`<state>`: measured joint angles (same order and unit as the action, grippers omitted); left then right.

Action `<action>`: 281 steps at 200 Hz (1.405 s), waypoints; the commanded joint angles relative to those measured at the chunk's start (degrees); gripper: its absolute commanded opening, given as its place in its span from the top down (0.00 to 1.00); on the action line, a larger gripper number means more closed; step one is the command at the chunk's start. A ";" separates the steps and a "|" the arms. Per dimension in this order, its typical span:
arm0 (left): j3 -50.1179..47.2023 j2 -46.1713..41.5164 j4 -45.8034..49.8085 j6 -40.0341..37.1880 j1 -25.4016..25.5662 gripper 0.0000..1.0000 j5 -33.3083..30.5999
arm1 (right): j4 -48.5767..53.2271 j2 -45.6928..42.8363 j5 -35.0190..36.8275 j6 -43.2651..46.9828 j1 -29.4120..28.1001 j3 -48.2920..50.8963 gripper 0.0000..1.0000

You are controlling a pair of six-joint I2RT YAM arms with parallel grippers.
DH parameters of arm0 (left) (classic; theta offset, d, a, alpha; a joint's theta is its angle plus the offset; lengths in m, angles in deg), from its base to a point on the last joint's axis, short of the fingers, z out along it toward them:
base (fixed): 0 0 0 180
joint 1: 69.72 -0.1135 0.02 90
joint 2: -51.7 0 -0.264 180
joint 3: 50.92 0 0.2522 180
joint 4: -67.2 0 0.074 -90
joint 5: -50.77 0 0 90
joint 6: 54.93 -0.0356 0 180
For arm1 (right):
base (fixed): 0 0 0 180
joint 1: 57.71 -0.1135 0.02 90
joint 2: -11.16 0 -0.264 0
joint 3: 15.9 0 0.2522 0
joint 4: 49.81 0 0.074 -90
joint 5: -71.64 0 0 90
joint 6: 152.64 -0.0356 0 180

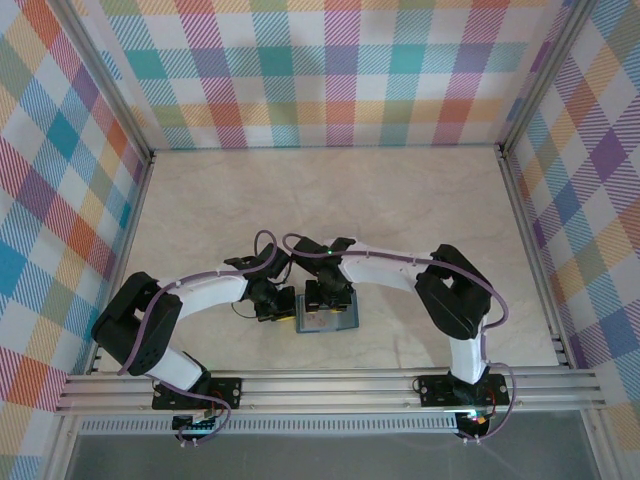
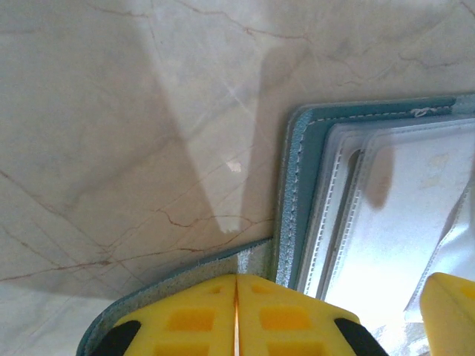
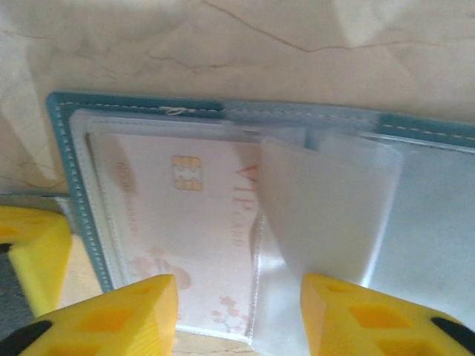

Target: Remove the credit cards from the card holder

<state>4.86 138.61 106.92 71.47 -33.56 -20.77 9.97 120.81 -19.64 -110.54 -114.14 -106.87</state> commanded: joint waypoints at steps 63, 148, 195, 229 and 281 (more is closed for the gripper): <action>1.14 -0.66 5.26 -0.78 -0.39 0.90 -1.30 | 12.90 -0.14 11.21 1.76 -0.78 -2.66 0.41; 5.12 -3.03 8.42 -0.35 -0.22 0.90 -1.20 | 8.04 -0.42 10.76 3.07 1.17 4.25 0.40; 6.87 -2.89 7.23 1.48 1.51 0.90 0.52 | 7.59 -3.10 10.77 3.43 1.14 4.72 0.41; 7.93 -1.73 5.98 2.57 2.42 0.90 0.57 | 7.09 -8.11 9.17 3.30 1.23 5.10 0.41; 8.67 0.46 4.39 2.93 2.73 0.91 1.19 | -0.54 -13.94 0.68 3.17 2.56 7.24 0.51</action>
<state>12.23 137.63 112.12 73.44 -31.53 -20.62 14.19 109.38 -13.17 -107.59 -112.69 -101.62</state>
